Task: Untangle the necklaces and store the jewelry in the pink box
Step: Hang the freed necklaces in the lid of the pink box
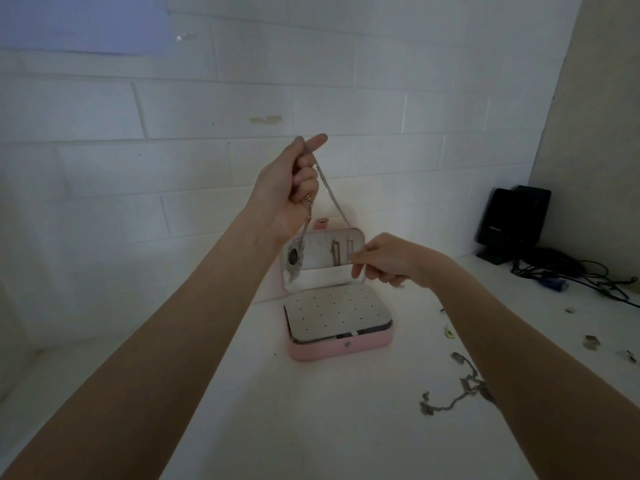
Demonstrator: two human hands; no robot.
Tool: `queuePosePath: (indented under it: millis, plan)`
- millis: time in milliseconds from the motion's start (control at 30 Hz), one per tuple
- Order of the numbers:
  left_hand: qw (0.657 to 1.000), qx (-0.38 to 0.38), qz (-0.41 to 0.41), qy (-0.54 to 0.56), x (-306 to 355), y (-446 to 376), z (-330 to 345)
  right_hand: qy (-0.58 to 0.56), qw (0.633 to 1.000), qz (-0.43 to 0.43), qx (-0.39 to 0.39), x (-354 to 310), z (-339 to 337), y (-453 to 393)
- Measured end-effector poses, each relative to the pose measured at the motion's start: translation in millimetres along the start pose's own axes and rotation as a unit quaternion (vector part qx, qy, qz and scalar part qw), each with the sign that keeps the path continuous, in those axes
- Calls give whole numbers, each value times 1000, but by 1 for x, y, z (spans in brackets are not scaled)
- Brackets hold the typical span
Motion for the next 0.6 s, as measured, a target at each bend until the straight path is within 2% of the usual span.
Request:
queuePosePath:
  millis: [100, 167, 367, 433, 600]
  plan:
    - [996, 29, -10, -82, -3, 0, -8, -36, 999, -19, -1, -1, 0, 0]
    - [989, 46, -22, -138, -8, 1, -11, -50, 997, -48, -32, -10, 6, -2]
    - [968, 35, -39, -245, -19, 5, -12, -12, 994, -49, -93, -24, 19, -6]
    - [957, 35, -34, -286, -19, 7, -12, -8, 994, -62, -89, -31, 19, -8]
    - [943, 32, -22, -331, -16, 13, -12, -101, 988, -104, -57, -52, 16, -11]
Point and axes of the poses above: each hand's wrist, its own y-axis away from the middle knuckle, its own z-axis out of the palm, x = y × z, the point moved 10 cm from there along -y, towards the middle knuckle, and after that the axes turned 12 degrees about -z, right-handed, at the moved point
